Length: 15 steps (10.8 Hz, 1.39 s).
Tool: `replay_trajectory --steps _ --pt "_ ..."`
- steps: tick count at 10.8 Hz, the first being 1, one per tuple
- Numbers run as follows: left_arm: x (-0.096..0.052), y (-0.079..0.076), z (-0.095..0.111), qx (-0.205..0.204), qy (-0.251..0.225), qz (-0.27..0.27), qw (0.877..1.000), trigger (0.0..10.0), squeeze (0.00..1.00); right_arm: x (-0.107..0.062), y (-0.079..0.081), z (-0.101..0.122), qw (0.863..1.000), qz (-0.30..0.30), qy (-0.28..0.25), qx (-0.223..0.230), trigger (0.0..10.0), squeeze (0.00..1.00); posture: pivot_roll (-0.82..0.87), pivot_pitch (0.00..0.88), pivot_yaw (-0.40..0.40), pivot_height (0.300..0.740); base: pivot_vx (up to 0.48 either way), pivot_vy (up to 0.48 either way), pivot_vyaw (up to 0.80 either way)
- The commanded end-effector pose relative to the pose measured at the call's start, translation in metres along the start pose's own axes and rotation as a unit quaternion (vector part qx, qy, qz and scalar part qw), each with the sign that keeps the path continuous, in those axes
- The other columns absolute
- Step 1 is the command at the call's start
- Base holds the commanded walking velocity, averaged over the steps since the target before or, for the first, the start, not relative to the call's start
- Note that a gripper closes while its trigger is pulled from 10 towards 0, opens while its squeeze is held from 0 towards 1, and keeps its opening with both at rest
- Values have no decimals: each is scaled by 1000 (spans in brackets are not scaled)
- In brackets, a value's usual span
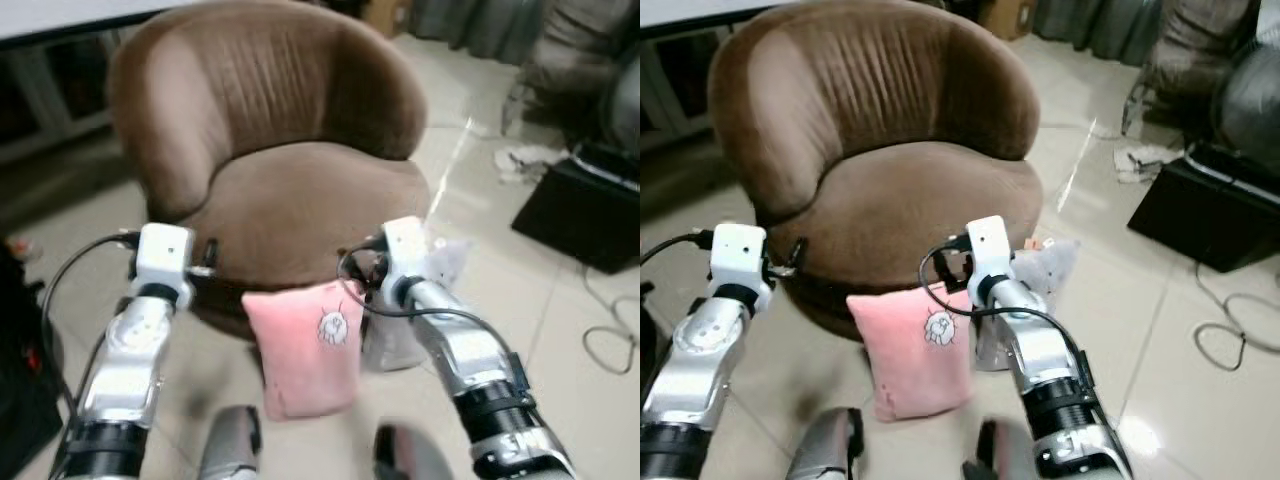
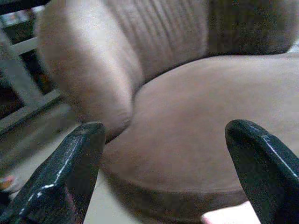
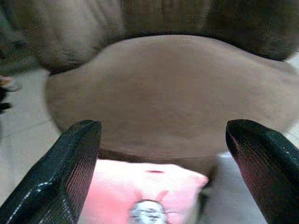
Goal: Move the pillow to the sofa from floor
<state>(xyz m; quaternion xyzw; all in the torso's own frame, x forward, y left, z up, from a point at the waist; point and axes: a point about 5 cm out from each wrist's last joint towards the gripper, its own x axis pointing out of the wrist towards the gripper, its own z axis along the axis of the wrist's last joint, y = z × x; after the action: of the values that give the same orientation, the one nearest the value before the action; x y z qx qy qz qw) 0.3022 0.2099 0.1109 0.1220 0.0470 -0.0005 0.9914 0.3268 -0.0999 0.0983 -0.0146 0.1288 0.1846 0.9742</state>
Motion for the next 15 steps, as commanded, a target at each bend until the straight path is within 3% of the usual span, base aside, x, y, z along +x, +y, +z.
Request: replay_trajectory --steps 1,6,9,12,15 --pt "1 -13 3 -2 -5 -20 1000 10000 0 -4 -16 -4 1000 -27 6 6 10000 0 52 0 -42 572 394 0 0" --pt "0 -25 1 12 -2 -60 998 10000 0 -8 -22 -10 999 -45 9 26 10000 0 47 0 -20 572 375 0 0" --pt "0 -22 2 35 6 -102 994 10000 0 -15 -16 -27 994 -79 9 73 10000 0 35 0 101 572 368 0 0" --pt "-4 -35 -18 41 46 -125 990 10000 0 -22 -16 -41 997 -52 41 47 10000 0 16 0 102 572 0 0 0" --pt "-6 -38 -37 24 78 -100 992 10000 0 -22 -20 -41 998 -44 41 27 10000 0 -5 0 56 572 0 0 0"
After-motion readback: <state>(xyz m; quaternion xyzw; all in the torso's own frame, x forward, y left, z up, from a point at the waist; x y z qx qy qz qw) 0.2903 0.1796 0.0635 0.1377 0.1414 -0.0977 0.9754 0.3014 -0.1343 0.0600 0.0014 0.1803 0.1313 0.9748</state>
